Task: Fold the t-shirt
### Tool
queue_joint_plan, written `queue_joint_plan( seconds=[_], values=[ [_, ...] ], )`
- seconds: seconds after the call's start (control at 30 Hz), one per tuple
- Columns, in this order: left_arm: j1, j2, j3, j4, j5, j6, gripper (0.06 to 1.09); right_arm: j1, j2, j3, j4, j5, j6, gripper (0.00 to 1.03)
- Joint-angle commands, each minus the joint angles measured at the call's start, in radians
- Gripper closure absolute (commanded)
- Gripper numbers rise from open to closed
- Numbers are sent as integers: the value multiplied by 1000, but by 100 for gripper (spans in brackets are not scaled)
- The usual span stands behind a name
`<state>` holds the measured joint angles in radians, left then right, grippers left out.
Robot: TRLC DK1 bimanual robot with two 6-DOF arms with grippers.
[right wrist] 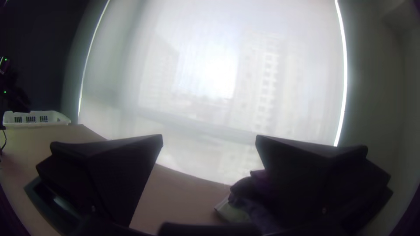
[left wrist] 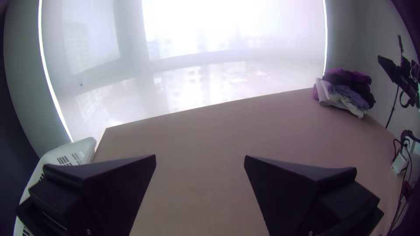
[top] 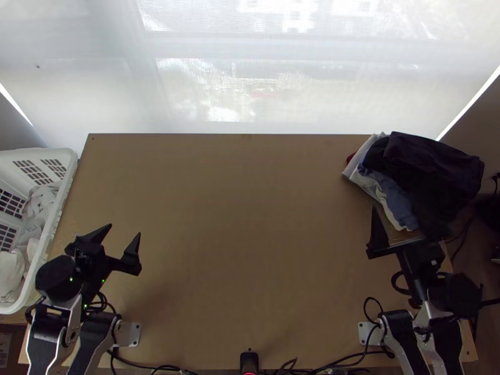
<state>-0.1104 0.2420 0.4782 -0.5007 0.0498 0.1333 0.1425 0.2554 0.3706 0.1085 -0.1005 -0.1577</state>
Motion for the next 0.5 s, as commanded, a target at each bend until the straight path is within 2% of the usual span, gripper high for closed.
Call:
queue_joint_plan(
  seconds=[0.0,0.07,0.17,0.23,0.3,0.47],
  values=[
    [78,-241,-110,-82,-8,52,10,-32,-260,-206,43,10,-8,4],
    [120,-247,-170,-75,-7,83,10,-26,-260,-254,23,10,-9,4],
    [115,-239,-225,-55,-2,124,10,-7,-260,-269,-196,8,-23,4],
    [107,-241,-225,-45,19,20,10,-4,-260,-274,-286,7,-14,4],
    [110,-245,-225,-55,18,-75,10,0,-258,-275,-311,4,-13,4],
    [112,-245,-225,-53,18,-113,10,-1,-258,-272,-329,4,-16,4]
  ],
)
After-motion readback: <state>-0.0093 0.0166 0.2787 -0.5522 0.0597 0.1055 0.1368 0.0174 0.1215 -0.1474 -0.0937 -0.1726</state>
